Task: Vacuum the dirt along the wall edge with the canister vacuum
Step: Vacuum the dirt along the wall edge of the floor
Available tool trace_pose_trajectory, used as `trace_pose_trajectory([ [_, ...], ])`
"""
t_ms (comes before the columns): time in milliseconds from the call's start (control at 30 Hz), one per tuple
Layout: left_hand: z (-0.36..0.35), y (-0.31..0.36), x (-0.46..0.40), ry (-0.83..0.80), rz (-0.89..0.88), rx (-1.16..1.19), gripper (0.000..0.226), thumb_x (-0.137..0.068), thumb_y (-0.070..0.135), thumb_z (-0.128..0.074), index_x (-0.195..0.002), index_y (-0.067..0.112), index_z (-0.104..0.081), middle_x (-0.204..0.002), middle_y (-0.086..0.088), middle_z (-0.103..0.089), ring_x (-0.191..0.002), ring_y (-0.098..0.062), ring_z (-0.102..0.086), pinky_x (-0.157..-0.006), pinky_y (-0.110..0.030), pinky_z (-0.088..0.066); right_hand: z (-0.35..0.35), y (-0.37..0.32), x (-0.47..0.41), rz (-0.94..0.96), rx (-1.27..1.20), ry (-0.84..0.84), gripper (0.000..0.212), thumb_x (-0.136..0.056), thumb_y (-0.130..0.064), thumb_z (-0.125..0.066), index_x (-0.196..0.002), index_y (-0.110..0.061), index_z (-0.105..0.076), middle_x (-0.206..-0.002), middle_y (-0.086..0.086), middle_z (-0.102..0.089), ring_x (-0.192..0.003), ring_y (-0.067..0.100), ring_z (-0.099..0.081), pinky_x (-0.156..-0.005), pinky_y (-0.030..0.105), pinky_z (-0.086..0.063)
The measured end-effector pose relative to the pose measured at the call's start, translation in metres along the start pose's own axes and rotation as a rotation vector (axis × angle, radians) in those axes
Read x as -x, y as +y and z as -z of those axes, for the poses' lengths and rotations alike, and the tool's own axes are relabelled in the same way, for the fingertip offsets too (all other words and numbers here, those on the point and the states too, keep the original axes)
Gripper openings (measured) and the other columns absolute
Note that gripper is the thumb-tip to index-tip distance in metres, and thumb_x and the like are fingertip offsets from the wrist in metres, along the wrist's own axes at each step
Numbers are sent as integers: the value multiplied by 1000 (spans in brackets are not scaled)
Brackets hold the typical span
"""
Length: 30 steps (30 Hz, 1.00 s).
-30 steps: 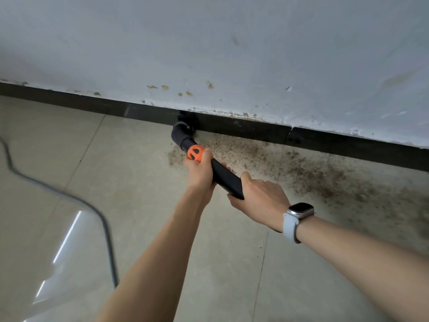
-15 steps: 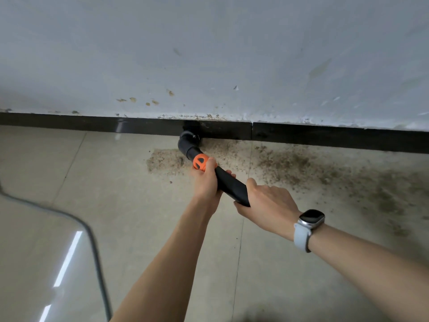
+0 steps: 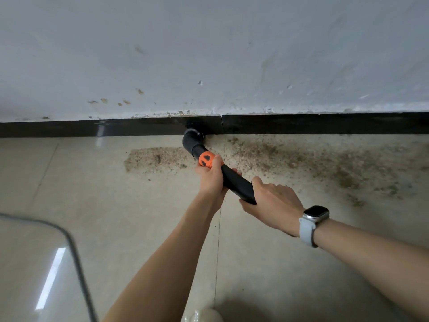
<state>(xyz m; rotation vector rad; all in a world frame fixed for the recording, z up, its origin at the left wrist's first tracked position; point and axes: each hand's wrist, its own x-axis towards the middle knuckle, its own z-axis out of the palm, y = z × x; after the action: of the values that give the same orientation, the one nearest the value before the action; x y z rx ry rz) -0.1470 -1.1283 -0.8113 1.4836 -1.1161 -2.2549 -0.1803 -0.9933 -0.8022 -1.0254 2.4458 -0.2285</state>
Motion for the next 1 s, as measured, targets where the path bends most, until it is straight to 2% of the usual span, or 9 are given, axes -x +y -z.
trace_pose_trajectory([
  [200, -18, -14, 12, -77, 30, -15, 45, -97, 16, -47, -135, 11, -25, -94, -14, -48, -63, -21, -59, -53, -32, -55, 4, 17, 23, -61, 16, -5, 33, -93, -49, -42, -89, -18, -32, -61, -9, -42, -47, 11, -41, -44, 28, -24],
  [367, -28, -20, 19, -133, 74, -44, 26, -97, 19, -48, -118, 10, -34, -98, -15, -46, -69, -21, -59, -55, -33, -55, 8, 27, 33, -104, 22, 4, 35, -92, -51, -42, -90, -17, -33, -62, -9, -42, -50, 14, -44, -45, 29, -26],
  [533, -24, -19, 23, -139, 76, -57, 34, -97, 20, -48, -125, 5, -34, -97, -15, -47, -68, -20, -61, -56, -33, -55, 8, 23, 39, -93, 31, 14, 38, -92, -54, -41, -88, -18, -31, -61, -10, -40, -47, 11, -39, -44, 29, -22],
  [633, -12, -12, 24, -111, 29, -50, 37, -97, 20, -49, -127, 5, -34, -99, -15, -48, -64, -18, -62, -53, -30, -55, 6, 14, 36, -55, 18, 17, 39, -92, -55, -41, -88, -18, -29, -61, -10, -41, -46, 11, -40, -44, 28, -23],
  [733, 10, 0, 24, -67, -41, -39, 36, -97, 22, -48, -125, 5, -34, -95, -11, -48, -68, -17, -64, -53, -28, -55, 6, -5, 26, 17, 12, -1, 38, -92, -54, -40, -89, -18, -29, -62, -9, -42, -48, 12, -42, -44, 28, -25],
  [867, 51, 25, 19, 23, -121, 12, 19, -97, 21, -46, -108, 7, -39, -88, -9, -47, -59, -13, -67, -53, -28, -55, 5, -43, -1, 150, 32, -35, 38, -92, -53, -42, -90, -17, -29, -63, -7, -42, -50, 15, -41, -45, 30, -25],
  [933, 75, 39, 15, 106, -141, 52, 12, -97, 20, -46, -100, 9, -41, -88, -9, -48, -64, -16, -67, -53, -28, -55, 3, -66, -18, 223, 46, -48, 37, -92, -52, -43, -90, -17, -29, -63, -7, -41, -49, 13, -40, -45, 30, -23],
  [1000, 100, 53, 9, 188, -156, 87, 12, -97, 20, -46, -101, 10, -42, -90, -9, -50, -70, -18, -65, -52, -27, -55, -1, -92, -36, 300, 48, -64, 37, -92, -51, -44, -91, -17, -30, -65, -5, -42, -50, 12, -39, -45, 29, -22],
])
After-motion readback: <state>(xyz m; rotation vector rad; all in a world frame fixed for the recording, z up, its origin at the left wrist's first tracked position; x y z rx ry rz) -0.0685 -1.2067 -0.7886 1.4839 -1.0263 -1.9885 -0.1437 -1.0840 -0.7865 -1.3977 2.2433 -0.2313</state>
